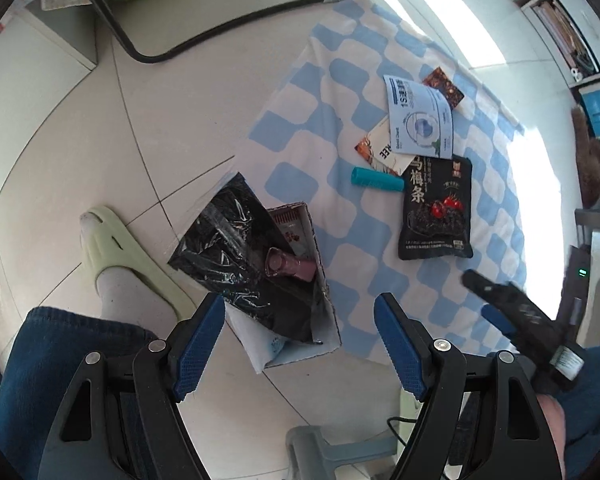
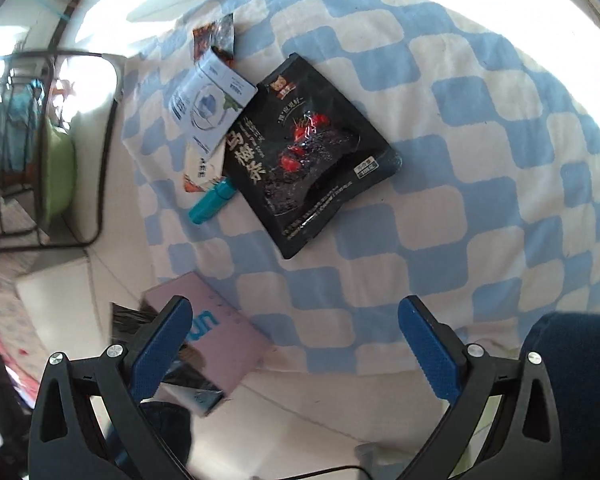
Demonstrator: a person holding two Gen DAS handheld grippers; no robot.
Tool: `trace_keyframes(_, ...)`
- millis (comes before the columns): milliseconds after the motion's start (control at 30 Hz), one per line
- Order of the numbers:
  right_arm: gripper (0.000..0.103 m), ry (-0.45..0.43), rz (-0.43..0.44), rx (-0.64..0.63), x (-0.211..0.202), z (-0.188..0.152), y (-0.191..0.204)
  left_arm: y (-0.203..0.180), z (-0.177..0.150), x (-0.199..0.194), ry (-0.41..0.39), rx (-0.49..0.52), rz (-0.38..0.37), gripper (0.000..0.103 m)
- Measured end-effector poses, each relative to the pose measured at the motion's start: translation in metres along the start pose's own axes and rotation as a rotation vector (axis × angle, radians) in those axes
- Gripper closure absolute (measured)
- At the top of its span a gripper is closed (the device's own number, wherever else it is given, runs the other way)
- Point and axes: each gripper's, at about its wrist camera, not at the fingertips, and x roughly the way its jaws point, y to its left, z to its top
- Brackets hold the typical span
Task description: Organize objects
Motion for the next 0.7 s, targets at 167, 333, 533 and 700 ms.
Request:
trace_keyframes(167, 0.001, 0.138, -0.078, -0.142, 0.057, 0.015, 0.034, 0.018, -0.034, -0.053, -0.091, -0.05, 0.031, 0.027)
trace_keyframes(333, 0.001, 0.114, -0.181, -0.489, 0.082, 0.03, 0.089, 0.041, -0.038, -0.062, -0.058, -0.211, -0.073, 0.027)
trace_keyframes(533, 0.001, 0.156, -0.422, -0.869, 0.106, 0.04, 0.127, 0.035, -0.03, -0.075, -0.1, -0.232, -0.158, 0.027)
trace_keyframes(700, 0.001, 0.137, -0.469, -1.016, 0.127, 0.041, 0.15, 0.042, -0.037, -0.077, -0.088, -0.267, -0.215, 0.027)
